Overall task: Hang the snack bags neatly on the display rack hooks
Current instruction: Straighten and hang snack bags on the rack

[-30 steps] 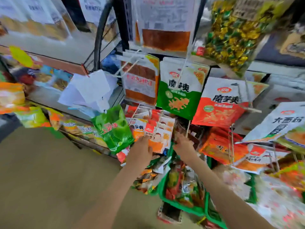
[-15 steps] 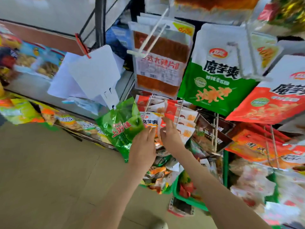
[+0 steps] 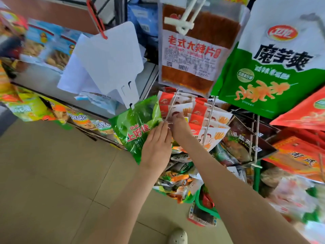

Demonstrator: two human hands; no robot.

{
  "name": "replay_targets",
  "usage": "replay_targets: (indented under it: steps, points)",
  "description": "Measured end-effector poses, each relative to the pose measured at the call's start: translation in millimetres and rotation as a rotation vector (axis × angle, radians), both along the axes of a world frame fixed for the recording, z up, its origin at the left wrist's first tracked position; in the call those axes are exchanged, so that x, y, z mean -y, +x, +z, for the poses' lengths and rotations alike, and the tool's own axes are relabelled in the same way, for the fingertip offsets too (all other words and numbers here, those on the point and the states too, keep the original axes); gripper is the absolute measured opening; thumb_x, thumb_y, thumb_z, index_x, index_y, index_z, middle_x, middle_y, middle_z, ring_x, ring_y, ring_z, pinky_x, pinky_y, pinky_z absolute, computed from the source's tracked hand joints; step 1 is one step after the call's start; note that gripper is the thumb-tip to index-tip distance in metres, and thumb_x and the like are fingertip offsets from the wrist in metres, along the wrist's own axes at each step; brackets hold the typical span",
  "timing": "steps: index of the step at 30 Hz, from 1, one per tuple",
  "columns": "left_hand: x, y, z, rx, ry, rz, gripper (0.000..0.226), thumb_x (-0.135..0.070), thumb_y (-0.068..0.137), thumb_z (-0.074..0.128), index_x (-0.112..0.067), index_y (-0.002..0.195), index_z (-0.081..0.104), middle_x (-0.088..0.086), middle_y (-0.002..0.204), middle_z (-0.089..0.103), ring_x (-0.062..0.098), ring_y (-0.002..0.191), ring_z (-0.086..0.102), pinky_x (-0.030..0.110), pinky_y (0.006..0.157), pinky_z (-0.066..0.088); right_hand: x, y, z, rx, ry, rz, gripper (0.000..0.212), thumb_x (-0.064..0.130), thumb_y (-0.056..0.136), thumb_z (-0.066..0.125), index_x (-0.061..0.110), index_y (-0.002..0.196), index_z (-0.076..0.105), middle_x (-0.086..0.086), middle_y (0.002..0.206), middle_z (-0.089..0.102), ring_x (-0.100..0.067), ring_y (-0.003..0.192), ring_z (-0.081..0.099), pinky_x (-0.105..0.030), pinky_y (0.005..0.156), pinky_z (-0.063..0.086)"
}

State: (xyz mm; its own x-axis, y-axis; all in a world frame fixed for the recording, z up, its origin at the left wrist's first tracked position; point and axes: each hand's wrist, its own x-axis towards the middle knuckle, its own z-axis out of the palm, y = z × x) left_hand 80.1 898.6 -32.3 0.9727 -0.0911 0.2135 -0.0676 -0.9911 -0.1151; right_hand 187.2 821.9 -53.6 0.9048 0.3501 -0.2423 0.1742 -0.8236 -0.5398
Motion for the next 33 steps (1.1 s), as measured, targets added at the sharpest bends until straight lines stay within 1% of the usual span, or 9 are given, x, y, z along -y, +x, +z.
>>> replay_targets:
  steps: [8,15,18,20,23,26,29,31,33]
  points:
    - [-19.0,-17.8,-2.7,-0.078,-0.006,0.055,0.065,-0.013,0.065,0.073,0.002,0.125,0.054,0.018,0.128,0.055,0.032,0.121,0.051,0.044,0.107,0.033,-1.4,-35.5,16.2,0.143,0.047,-0.021,0.019,0.011,0.090,0.047,0.003,0.098,0.062,-0.010,0.122,0.051,-0.032,0.105,0.053,-0.030,0.066,0.035]
    - [-24.5,-26.3,-6.1,-0.067,0.012,-0.028,0.067,-0.014,0.067,0.074,-0.001,0.129,0.052,0.017,0.134,0.051,0.030,0.128,0.045,0.042,0.111,0.025,0.2,-53.2,18.9,0.035,0.191,-0.055,0.023,0.007,0.089,0.047,0.005,0.101,0.066,-0.015,0.107,0.060,-0.033,0.094,0.058,-0.032,0.074,0.044]
    - [-24.1,-29.8,-10.1,-0.072,0.011,-0.050,0.067,-0.014,0.068,0.074,-0.001,0.130,0.050,0.017,0.137,0.048,0.031,0.129,0.044,0.043,0.111,0.026,9.1,-65.9,11.9,-0.025,0.212,-0.073,0.015,0.008,0.088,0.051,0.005,0.077,0.061,-0.012,0.091,0.056,-0.031,0.081,0.055,-0.032,0.065,0.040]
    - [-21.6,-34.0,-10.9,-0.075,0.017,-0.041,0.068,-0.016,0.070,0.073,-0.001,0.132,0.049,0.016,0.139,0.047,0.031,0.130,0.042,0.043,0.112,0.025,18.9,-76.3,12.0,-0.027,0.232,-0.094,0.034,0.013,0.089,0.054,0.022,0.059,0.042,-0.001,0.075,0.044,-0.023,0.069,0.046,-0.029,0.060,0.031]
    - [-14.1,-39.1,-7.8,-0.070,0.005,-0.039,0.064,-0.017,0.074,0.070,-0.002,0.132,0.049,0.015,0.139,0.046,0.030,0.131,0.042,0.043,0.112,0.025,32.9,-91.8,16.9,-0.002,0.226,-0.107,0.033,0.015,0.089,0.057,0.016,0.060,0.044,0.000,0.071,0.043,-0.021,0.065,0.043,-0.027,0.058,0.027]
    - [-4.3,-41.4,-0.9,-0.014,-0.032,-0.100,0.053,-0.018,0.073,0.073,-0.005,0.123,0.059,0.016,0.131,0.054,0.030,0.124,0.050,0.044,0.107,0.033,44.0,-105.3,25.2,-0.015,0.213,-0.090,0.015,0.013,0.089,0.057,0.002,0.079,0.061,-0.008,0.086,0.053,-0.025,0.073,0.052,-0.031,0.062,0.038]
    - [6.4,-44.4,12.0,0.019,-0.045,-0.151,0.030,-0.015,0.070,0.075,-0.010,0.099,0.071,0.011,0.113,0.066,0.027,0.112,0.059,0.043,0.107,0.033,57.8,-118.0,40.7,0.039,0.242,-0.073,0.011,0.009,0.087,0.058,0.004,0.089,0.067,-0.008,0.090,0.057,-0.021,0.075,0.052,-0.029,0.065,0.039]
    - [15.0,-49.1,23.5,-0.021,-0.069,-0.154,0.020,-0.013,0.066,0.077,-0.014,0.084,0.070,0.005,0.086,0.070,0.023,0.091,0.066,0.039,0.101,0.037,70.0,-125.4,53.2,0.064,0.232,-0.057,0.012,0.009,0.087,0.059,0.001,0.086,0.067,-0.009,0.089,0.057,-0.021,0.073,0.051,-0.030,0.066,0.040]
    - [26.0,-56.1,36.5,-0.062,-0.108,-0.156,0.023,-0.009,0.058,0.081,-0.016,0.072,0.064,-0.001,0.060,0.063,0.020,0.064,0.064,0.031,0.079,0.047,83.4,-134.1,65.2,0.072,0.225,-0.050,0.014,0.012,0.088,0.059,0.001,0.084,0.066,-0.005,0.085,0.052,-0.022,0.073,0.052,-0.031,0.067,0.042]
